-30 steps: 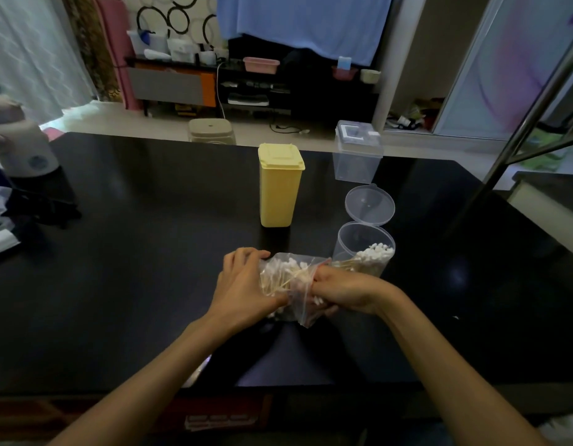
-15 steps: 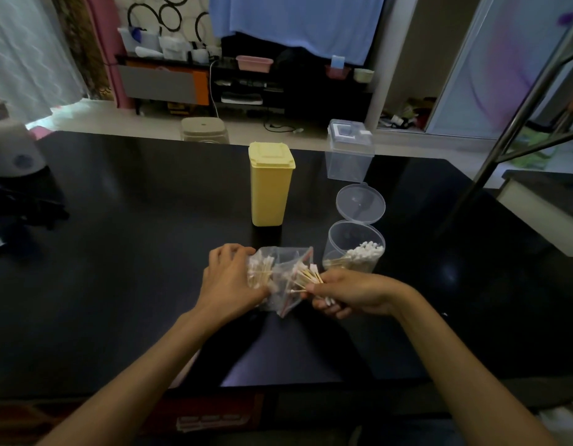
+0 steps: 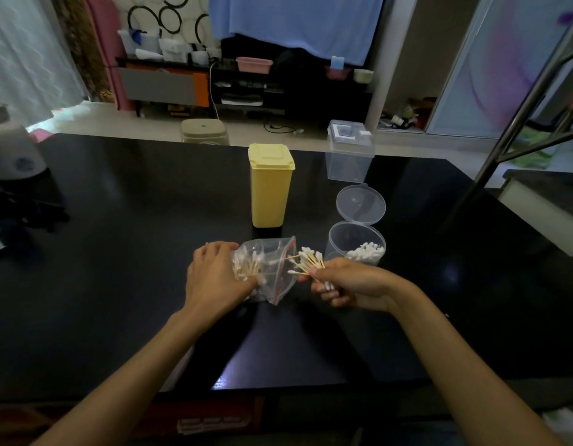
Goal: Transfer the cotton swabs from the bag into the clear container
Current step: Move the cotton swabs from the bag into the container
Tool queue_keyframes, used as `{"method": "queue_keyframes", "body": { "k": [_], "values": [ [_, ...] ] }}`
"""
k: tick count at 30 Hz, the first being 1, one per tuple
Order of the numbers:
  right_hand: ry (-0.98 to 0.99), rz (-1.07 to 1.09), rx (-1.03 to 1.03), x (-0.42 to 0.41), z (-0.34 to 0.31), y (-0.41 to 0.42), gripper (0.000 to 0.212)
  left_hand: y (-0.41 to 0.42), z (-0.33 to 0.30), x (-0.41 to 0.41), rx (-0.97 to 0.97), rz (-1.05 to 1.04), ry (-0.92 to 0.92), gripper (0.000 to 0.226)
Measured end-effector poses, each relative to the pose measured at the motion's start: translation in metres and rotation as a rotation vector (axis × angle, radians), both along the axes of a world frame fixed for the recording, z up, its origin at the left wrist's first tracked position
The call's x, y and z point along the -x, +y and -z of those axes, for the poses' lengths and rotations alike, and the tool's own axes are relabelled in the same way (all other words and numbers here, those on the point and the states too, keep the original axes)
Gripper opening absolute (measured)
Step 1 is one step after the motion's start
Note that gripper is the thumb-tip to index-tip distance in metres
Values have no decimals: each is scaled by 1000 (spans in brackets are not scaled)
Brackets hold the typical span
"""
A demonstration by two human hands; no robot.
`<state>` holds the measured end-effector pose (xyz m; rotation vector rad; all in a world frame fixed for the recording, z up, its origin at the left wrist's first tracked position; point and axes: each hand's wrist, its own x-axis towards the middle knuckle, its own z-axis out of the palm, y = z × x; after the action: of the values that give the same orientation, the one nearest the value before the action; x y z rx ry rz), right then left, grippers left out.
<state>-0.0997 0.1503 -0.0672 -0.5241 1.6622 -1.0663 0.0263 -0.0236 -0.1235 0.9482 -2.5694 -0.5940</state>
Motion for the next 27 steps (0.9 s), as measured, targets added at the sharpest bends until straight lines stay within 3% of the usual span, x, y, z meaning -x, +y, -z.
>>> {"method": "queue_keyframes", "body": {
  "k": [10,13,15,19,21,27],
  "values": [
    [96,35,12,5,-14,6,25,-5,-10,-3,87,-68,-4,82],
    [95,37,76,13,-29,14,24,13,-33,1,53,31,299,72],
    [82,49,129,16,-36,17,25,31,-48,11,-80,107,479,53],
    [14,56,257,18,-42,24,21,57,-67,40,-594,178,521,27],
    [4,54,272,20,-42,28,21,63,-71,51,-737,163,564,19],
    [17,44,263,32,-40,39,21,64,-84,73,-1031,128,518,23]
  ]
}}
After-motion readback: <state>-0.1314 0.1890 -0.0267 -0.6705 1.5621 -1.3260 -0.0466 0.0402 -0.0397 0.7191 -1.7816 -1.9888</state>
